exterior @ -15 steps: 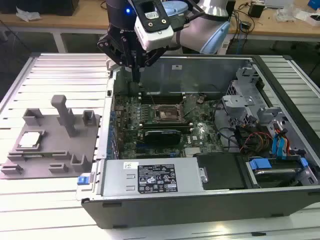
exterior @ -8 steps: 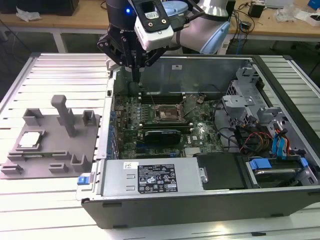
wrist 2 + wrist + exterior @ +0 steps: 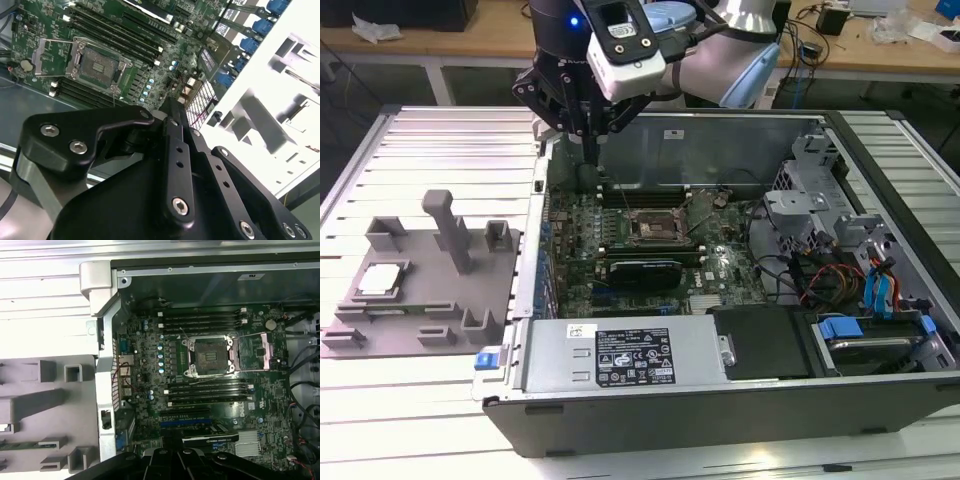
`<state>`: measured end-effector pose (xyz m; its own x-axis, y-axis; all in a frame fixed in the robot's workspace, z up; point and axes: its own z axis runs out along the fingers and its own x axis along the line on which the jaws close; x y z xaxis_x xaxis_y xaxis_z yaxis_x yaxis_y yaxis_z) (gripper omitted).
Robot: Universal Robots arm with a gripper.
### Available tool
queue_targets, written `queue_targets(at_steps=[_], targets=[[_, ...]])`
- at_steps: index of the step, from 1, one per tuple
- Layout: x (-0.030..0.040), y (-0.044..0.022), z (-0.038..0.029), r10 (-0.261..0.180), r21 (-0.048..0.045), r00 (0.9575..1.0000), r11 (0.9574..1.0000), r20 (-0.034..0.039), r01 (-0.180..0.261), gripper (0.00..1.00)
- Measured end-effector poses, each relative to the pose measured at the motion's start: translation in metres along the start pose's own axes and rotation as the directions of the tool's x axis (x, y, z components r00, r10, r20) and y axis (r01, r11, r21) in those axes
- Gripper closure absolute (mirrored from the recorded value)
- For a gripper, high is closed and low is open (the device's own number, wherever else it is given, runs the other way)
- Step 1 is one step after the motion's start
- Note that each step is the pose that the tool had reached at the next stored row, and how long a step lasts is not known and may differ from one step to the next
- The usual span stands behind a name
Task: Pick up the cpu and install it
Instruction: 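Reach for the cpu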
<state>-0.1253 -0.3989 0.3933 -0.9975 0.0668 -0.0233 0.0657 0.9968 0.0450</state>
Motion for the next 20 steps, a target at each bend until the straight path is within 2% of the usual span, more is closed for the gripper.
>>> queue_targets(at_steps=[11, 20], targets=[[0.0201, -0.0013, -0.0005, -0.014, -0.0006, 0.9999, 0.9999, 0.0019, 0.014, 0.89], [0.0426, -0.0028, -0.0011, -0.021, -0.0009, 0.9998, 0.9998, 0.0066, 0.021, 0.89]])
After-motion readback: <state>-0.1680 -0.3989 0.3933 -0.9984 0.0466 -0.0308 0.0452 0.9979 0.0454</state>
